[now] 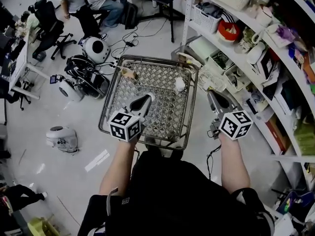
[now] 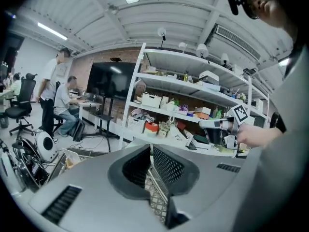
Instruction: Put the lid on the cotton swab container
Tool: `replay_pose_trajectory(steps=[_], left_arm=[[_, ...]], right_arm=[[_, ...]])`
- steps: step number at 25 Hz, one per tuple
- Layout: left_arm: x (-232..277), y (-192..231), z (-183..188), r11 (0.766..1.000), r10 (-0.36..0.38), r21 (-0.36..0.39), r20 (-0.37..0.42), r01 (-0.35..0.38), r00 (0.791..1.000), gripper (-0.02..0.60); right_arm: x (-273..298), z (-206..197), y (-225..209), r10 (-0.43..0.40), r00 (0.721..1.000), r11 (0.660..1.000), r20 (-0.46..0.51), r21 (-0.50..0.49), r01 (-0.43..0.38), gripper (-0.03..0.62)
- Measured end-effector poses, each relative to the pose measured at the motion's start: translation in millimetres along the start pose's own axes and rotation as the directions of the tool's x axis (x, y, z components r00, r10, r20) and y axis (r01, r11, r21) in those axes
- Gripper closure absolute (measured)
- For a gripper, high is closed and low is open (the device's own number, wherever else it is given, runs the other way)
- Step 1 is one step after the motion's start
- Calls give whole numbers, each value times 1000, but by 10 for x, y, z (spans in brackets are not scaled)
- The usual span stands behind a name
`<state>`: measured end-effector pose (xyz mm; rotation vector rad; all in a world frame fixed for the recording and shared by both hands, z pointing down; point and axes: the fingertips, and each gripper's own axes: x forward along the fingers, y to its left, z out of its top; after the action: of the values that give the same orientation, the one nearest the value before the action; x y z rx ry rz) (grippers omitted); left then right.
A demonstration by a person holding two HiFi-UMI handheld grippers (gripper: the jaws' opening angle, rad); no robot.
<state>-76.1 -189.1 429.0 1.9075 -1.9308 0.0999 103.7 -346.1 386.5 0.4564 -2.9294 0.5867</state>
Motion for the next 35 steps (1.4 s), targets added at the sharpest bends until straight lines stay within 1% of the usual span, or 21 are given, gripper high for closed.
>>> replay_pose_trajectory(steps=[6,11,15,17,19,21,24,27,31,35], left_arm=[[-223,70,347,999,34,17,84,-36,996,560],[-246,262,598,998,25,47,103,-30,994,560],[-285,324,822,995,-1,98,124,-11,992,560],[-293,330,885,990,-18,141,120,1,993,560],[-286,331,906,981,-36,191,100,16,994,560],[-316,355,938,978,-35,210,101,13,994,560],[-394,416,1019,984,-10,178,153,-18,988,560],[-394,416,1016,992,-8,125,188,-16,982,560],[-334,357,930,992,-27,123,170,6,985,560],[-379,396,917,992,-19,123,163,-1,986,560]], right_arm=[[-131,265,59,9,998,1000,66,1,-9,586],[-153,515,82,-26,991,999,134,-16,28,586],[-109,654,158,-35,981,999,189,-13,38,586],[-44,649,212,-25,980,1000,196,-13,28,586],[21,629,279,-15,981,1000,196,-17,18,586],[69,631,367,-2,981,1000,196,-28,8,586],[123,655,523,22,981,998,194,-58,-11,586],[153,643,643,55,984,996,172,-74,-42,586],[131,638,667,71,984,995,163,-76,-60,586],[126,603,690,68,986,995,152,-77,-57,586]])
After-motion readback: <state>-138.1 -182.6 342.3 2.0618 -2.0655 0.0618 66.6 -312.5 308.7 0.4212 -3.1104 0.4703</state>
